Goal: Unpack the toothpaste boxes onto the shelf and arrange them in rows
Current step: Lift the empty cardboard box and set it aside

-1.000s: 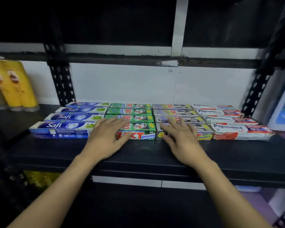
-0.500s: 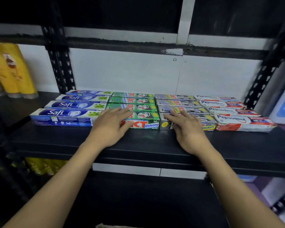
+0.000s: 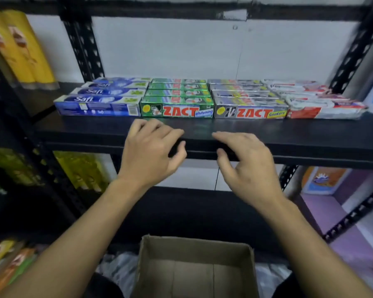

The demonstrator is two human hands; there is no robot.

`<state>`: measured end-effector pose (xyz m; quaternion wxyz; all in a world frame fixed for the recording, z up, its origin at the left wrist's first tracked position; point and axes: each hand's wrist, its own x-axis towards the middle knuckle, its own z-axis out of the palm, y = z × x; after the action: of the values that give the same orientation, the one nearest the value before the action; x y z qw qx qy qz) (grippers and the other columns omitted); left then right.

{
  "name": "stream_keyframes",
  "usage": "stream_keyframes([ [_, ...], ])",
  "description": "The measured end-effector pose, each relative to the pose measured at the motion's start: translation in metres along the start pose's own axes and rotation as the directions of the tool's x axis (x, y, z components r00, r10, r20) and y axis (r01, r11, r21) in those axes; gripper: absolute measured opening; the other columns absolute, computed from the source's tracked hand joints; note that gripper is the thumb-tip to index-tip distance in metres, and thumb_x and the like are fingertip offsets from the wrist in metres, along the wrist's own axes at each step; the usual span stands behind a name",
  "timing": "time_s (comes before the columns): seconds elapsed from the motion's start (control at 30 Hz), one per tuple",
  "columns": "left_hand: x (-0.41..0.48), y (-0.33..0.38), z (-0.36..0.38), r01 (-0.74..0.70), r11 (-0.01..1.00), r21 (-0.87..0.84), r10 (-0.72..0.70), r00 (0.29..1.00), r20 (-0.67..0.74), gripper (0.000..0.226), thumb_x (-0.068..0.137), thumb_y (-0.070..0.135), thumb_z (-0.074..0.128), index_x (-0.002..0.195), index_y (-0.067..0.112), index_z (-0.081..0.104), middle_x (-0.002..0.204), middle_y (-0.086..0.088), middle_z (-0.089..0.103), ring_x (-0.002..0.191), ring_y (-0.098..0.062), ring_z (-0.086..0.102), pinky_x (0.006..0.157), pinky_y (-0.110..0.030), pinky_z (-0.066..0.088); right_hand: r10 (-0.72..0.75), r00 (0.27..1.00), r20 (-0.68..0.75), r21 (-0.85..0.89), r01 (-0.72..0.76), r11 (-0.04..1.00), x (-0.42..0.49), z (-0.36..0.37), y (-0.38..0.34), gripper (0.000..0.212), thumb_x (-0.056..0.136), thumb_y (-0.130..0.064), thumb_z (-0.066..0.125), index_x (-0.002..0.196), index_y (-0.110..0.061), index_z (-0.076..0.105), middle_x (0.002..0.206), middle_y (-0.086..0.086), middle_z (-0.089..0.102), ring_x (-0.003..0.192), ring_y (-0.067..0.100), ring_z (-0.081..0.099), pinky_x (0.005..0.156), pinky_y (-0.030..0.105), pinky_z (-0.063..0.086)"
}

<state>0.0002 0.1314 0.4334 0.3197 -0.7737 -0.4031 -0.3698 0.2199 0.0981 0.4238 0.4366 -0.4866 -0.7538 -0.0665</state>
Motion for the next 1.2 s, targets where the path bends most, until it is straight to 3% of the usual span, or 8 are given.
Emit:
stream_keyframes([
  [0.17,-0.073,0.027,0.001,0.012,0.999,-0.043,-0.009,0.996,0.085,0.024,0.090,0.029,0.060,0.102,0.014,0.075,0.103,0.001,0.073,0.094,-0.024,0.064,0.079,-0.040,0.043,-0.021,1.000,0.019,-0.007,0.021,1.000,-0.068,0.023,0.006,0.028,0.089,-0.013,0.058,0.114,-0.015,0.071,0.128,-0.001,0.064,0.127,0.025,0.051,0.102,0.046,0.044],
  [0.27,-0.125,0.036,0.016,0.115,0.991,-0.065,-0.090,0.948,0.306,0.030,0.090,0.033,0.058,0.111,0.016,0.072,0.108,0.002,0.072,0.098,-0.023,0.062,0.083,-0.040,0.043,0.088,0.984,0.155,-0.019,-0.087,0.996,-0.109,0.039,0.022,0.032,0.089,-0.018,0.057,0.120,-0.018,0.068,0.129,-0.003,0.064,0.122,0.021,0.053,0.101,0.043,0.046],
  [0.33,-0.168,0.040,0.031,0.251,0.967,-0.055,-0.187,0.833,0.521,0.040,0.090,0.041,0.051,0.118,0.018,0.069,0.111,0.000,0.071,0.098,-0.024,0.061,0.083,-0.040,0.044,0.231,0.913,0.336,-0.106,-0.208,0.972,-0.145,0.057,0.043,0.039,0.091,-0.023,0.059,0.130,-0.022,0.062,0.139,-0.001,0.056,0.127,0.023,0.048,0.104,0.042,0.044],
  [0.5,-0.295,0.060,0.060,0.643,0.765,0.035,-0.282,0.286,0.916,0.061,0.086,0.049,0.058,0.137,0.016,0.052,0.135,-0.010,0.058,0.118,-0.030,0.056,0.092,-0.038,0.048,0.533,0.569,0.626,-0.336,-0.421,0.843,-0.248,0.089,0.084,0.058,0.091,-0.021,0.063,0.146,-0.024,0.045,0.156,0.024,0.027,0.142,0.037,0.031,0.116,0.043,0.028],
  [0.7,-0.389,0.076,0.058,0.689,0.697,0.201,-0.411,0.155,0.898,0.093,0.087,0.038,0.068,0.158,0.014,0.012,0.164,-0.009,0.014,0.141,-0.037,0.029,0.109,-0.042,0.033,0.665,0.427,0.613,-0.421,-0.536,0.732,-0.344,0.098,0.112,0.077,0.088,-0.019,0.064,0.154,-0.022,0.026,0.158,0.025,0.020,0.132,0.041,0.042,0.100,0.039,0.042],
  [0.87,-0.419,0.075,0.059,0.826,0.441,0.350,-0.457,-0.129,0.880,0.097,0.090,0.033,0.069,0.157,0.006,0.004,0.153,-0.016,0.038,0.134,-0.035,0.044,0.100,-0.034,0.038,0.768,0.202,0.608,-0.442,-0.717,0.539,-0.373,0.095,0.122,0.082,0.093,-0.015,0.056,0.157,-0.018,0.004,0.128,0.025,0.058,0.108,0.042,0.058,0.080,0.037,0.041],
  [1.07,-0.424,0.071,0.060,0.817,0.468,0.336,-0.500,-0.069,0.863,0.043,0.101,0.014,0.048,0.144,0.016,0.043,0.135,-0.016,0.056,0.119,-0.032,0.053,0.089,-0.027,0.036,0.765,0.080,0.639,-0.513,-0.697,0.501,-0.388,0.089,0.123,0.075,0.097,-0.018,0.053,0.156,-0.017,0.006,0.141,0.015,0.052,0.119,0.036,0.055,0.087,0.030,0.037],
  [1.2,-0.419,0.067,0.058,0.828,0.451,0.333,-0.517,-0.062,0.853,0.055,0.094,0.007,0.053,0.147,0.022,0.044,0.132,-0.015,0.061,0.116,-0.034,0.058,0.095,-0.032,0.043,0.782,0.078,0.619,-0.500,-0.728,0.468,-0.378,0.090,0.122,0.069,0.098,-0.021,0.050,0.156,-0.022,0.012,0.141,0.013,0.053,0.123,0.035,0.052,0.094,0.032,0.039],
])
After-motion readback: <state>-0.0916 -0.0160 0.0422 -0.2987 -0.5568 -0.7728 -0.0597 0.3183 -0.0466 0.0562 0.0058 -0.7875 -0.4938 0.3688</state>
